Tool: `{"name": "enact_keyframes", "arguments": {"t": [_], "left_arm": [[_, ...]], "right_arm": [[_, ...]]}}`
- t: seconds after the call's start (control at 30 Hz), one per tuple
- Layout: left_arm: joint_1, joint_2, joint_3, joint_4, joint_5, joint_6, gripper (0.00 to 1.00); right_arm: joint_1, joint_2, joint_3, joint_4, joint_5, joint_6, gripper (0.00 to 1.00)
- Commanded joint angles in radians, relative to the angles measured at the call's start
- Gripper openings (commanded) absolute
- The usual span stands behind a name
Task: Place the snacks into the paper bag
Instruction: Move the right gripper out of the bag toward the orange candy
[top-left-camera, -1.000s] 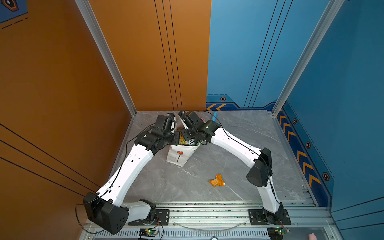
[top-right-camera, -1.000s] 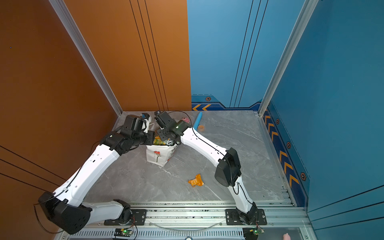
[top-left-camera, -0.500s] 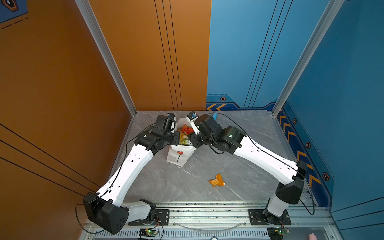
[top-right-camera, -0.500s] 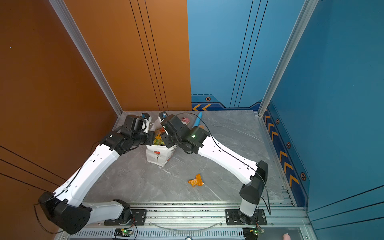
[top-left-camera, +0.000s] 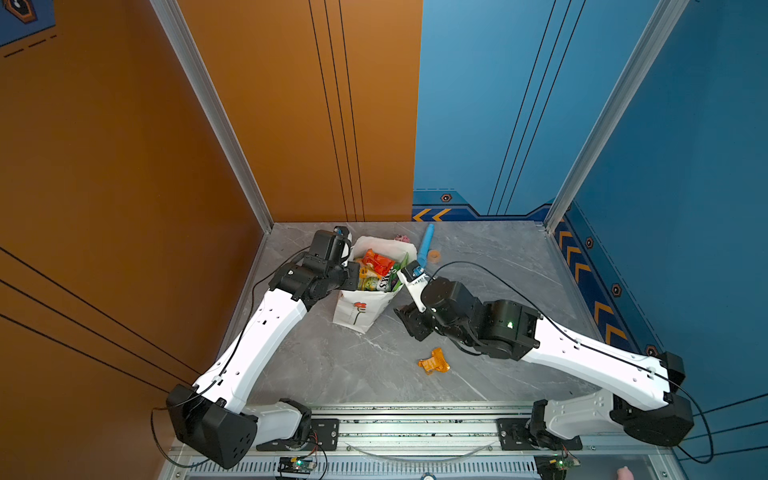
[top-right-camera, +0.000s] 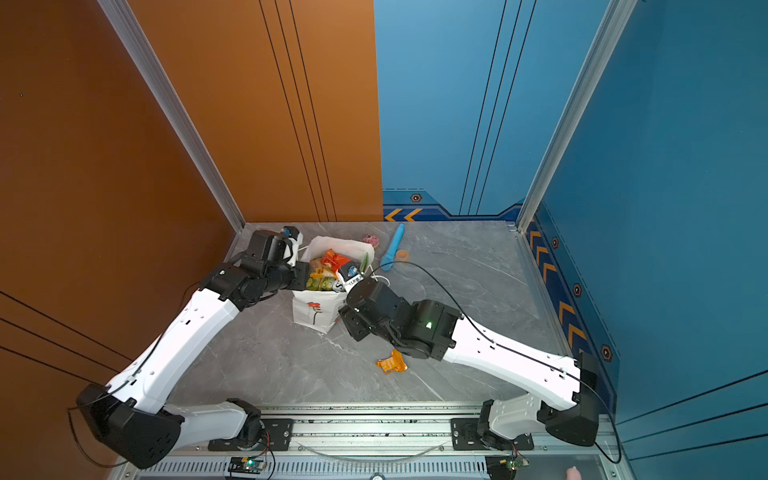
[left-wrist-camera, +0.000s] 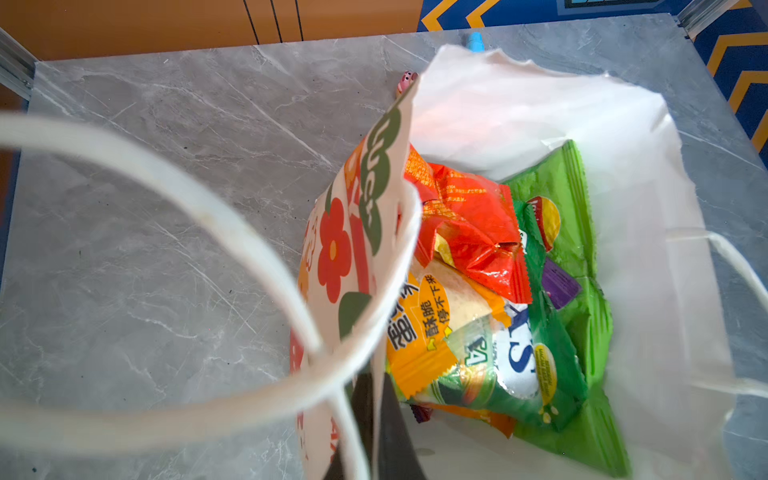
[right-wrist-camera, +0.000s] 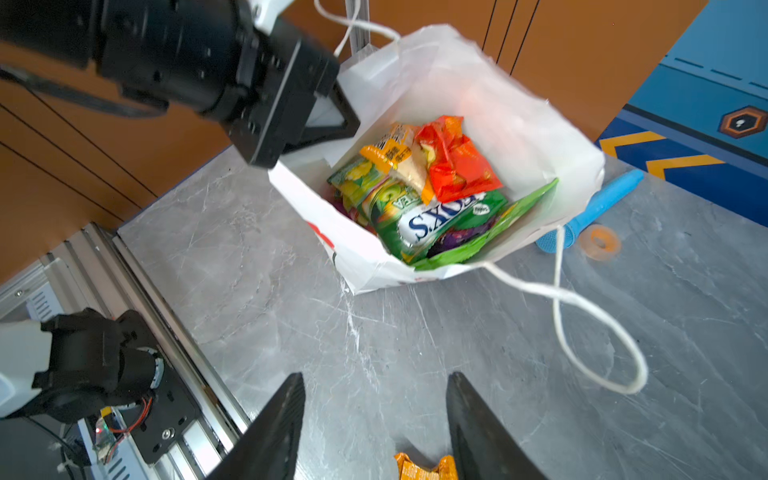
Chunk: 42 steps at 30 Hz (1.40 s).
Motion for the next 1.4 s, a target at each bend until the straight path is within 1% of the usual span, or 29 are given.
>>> {"name": "enact_keyframes", "arguments": {"t": [0.0,0.1,0.17,0.27,0.33,0.4,0.5,0.6,0.73,0.83,0.97,1.1,1.37], "left_arm": [[-0.001,-0.026,0.014,0.051,-0.018,0.02,0.0],[-0.002,-0.029,0.02,0.042,-0.032,0.023,0.0],[-0.003,-0.031,0.028,0.032,-0.034,0.017,0.0],[-0.005,-0.031,0.063,-0.02,0.003,-0.005,0.0],[-0.005,-0.05,0.051,-0.024,0.018,-0.012,0.0],[-0.005,-0.068,0.028,-0.025,0.007,-0.014,0.0],[-0.002,-0.088,-0.017,-0.022,-0.023,-0.011,0.0],[-0.002,-0.108,-0.069,0.011,-0.038,0.005,0.0],[-0.002,-0.103,-0.095,0.031,-0.05,0.037,0.0],[0.001,-0.101,-0.102,0.031,-0.055,0.051,0.0],[0.002,-0.104,-0.105,0.031,-0.05,0.055,0.0],[0.013,-0.108,-0.107,0.032,-0.056,0.06,0.0],[0.035,-0.117,-0.109,0.031,-0.047,0.052,0.0]], "right_arm": [[0.047,-0.051,-0.077,0.011,0.072,0.04,0.58],[0.077,-0.084,-0.139,-0.017,0.112,0.08,0.58],[0.081,-0.102,-0.185,-0.029,0.117,0.114,0.58],[0.078,-0.122,-0.25,-0.067,0.144,0.175,0.59],[0.07,-0.132,-0.303,-0.074,0.143,0.219,0.6],[0.054,-0.139,-0.356,-0.059,0.125,0.262,0.61],[0.018,-0.134,-0.428,-0.018,0.068,0.317,0.62],[-0.018,-0.122,-0.479,0.014,0.024,0.367,0.63],[-0.068,-0.097,-0.536,0.046,-0.045,0.424,0.67],[-0.083,-0.083,-0.562,0.063,-0.072,0.448,0.7],[-0.1,-0.051,-0.577,0.082,-0.106,0.461,0.72],[-0.111,0.006,-0.574,0.083,-0.133,0.472,0.77],[-0.108,0.093,-0.551,0.064,-0.136,0.48,0.87]]}}
